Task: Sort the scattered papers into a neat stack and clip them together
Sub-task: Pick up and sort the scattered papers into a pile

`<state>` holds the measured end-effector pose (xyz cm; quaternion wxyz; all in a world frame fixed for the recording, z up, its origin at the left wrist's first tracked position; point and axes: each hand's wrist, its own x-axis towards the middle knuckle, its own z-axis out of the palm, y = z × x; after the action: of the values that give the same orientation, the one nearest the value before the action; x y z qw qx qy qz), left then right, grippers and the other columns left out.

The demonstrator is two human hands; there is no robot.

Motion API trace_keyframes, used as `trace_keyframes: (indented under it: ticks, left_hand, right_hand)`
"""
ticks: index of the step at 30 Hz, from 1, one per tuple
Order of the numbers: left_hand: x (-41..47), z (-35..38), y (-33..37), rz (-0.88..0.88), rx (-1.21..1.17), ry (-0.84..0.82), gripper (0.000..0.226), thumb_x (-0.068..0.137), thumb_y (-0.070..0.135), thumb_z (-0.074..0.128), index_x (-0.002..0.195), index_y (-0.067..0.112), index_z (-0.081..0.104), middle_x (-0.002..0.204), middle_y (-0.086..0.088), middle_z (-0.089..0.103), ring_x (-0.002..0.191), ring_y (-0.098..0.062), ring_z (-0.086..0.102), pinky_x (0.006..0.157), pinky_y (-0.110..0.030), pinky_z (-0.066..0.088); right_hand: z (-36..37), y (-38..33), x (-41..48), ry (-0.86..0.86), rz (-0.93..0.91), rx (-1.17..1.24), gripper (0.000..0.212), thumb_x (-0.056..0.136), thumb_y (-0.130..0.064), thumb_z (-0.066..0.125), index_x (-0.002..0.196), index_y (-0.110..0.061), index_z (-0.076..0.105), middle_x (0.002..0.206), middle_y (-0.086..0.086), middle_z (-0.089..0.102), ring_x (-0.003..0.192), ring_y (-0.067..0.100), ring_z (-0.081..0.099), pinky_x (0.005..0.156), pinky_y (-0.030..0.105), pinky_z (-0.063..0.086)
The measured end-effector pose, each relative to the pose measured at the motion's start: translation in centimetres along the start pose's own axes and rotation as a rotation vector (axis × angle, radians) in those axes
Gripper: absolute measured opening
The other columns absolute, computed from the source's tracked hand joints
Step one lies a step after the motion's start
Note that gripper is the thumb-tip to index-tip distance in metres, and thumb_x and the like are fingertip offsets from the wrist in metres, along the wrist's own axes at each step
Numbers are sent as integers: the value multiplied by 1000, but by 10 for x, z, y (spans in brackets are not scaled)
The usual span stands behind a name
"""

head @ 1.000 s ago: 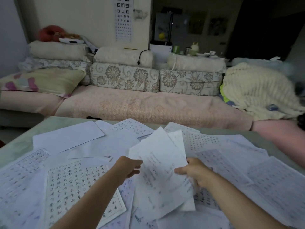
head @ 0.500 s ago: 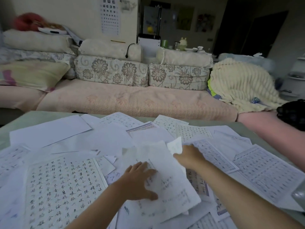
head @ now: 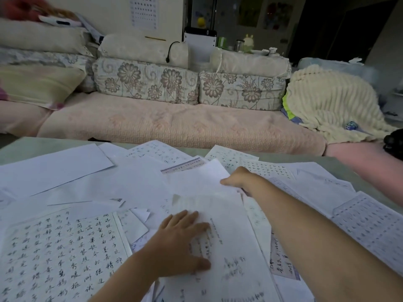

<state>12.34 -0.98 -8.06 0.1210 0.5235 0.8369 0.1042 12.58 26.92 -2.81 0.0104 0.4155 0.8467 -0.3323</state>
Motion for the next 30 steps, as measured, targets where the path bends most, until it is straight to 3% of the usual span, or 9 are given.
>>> trace_keyframes:
  ticks: [4,5,12,17,20,22,24,26,30]
  left_hand:
    - [2,5,-3,-5,-20,8,105,58,95,41,149,51,10,161,19,-5,147,-7,-12,119,-35,-9]
    - [2,6,-3,-7,-25,6,108,54,97,35,149,51,10,161,19,-5,147,-6,-13,119,-35,-9]
    - [-6,-3,9,-27,-78,119,93,71,82,51,150,44,18,161,15,2,148,-9,-3,121,-39,-1]
    - [-15,-38,23,-116,-455,577,79,86,50,63,150,30,22,156,8,28,141,-9,26,116,-32,25]
    - [-23,-67,23,-230,-645,816,87,84,43,68,153,23,18,156,2,28,142,-16,27,117,-39,26]
    - [-32,-82,20,-274,-716,841,94,82,48,70,154,22,15,157,4,27,144,-15,25,117,-41,26]
    - [-39,-90,21,-313,-808,742,90,81,52,70,152,24,21,146,7,41,137,-13,37,110,-43,37]
    - [-42,-92,24,-353,-830,643,67,82,48,70,137,21,43,122,6,58,116,-18,57,91,-41,50]
    - [-44,-83,35,-444,-644,468,33,86,33,68,110,14,57,97,1,61,86,-20,57,74,-30,44]
  right_hand:
    - [3,2,8,147,-150,1,8,75,-14,74,76,-11,67,76,1,63,72,21,59,62,25,43]
    - [3,2,4,199,-193,35,13,78,-13,72,69,-15,63,72,-1,61,67,21,58,58,24,43]
    - [-26,-13,-49,758,-595,143,9,100,-19,54,103,-14,61,87,3,70,75,27,62,61,36,47]
    - [-48,-31,-118,962,-844,360,14,99,-13,55,107,-10,66,87,-4,70,73,9,61,61,27,46]
    - [-48,-38,-160,897,-846,599,12,98,-11,56,105,-12,64,86,-9,67,72,-4,58,62,9,40]
    - [-44,-36,-178,801,-765,735,10,96,-11,56,102,-17,61,86,-5,68,71,-1,58,61,12,41]
    - [-35,-31,-187,703,-618,796,9,94,-11,56,99,-18,60,82,-4,67,64,3,55,58,18,41]
    - [-25,-22,-191,593,-434,783,14,93,-12,56,105,-15,61,87,-1,69,65,7,57,59,24,42]
    - [-5,6,-196,259,-203,663,25,81,-4,57,101,-16,66,93,5,73,72,18,65,56,22,45]
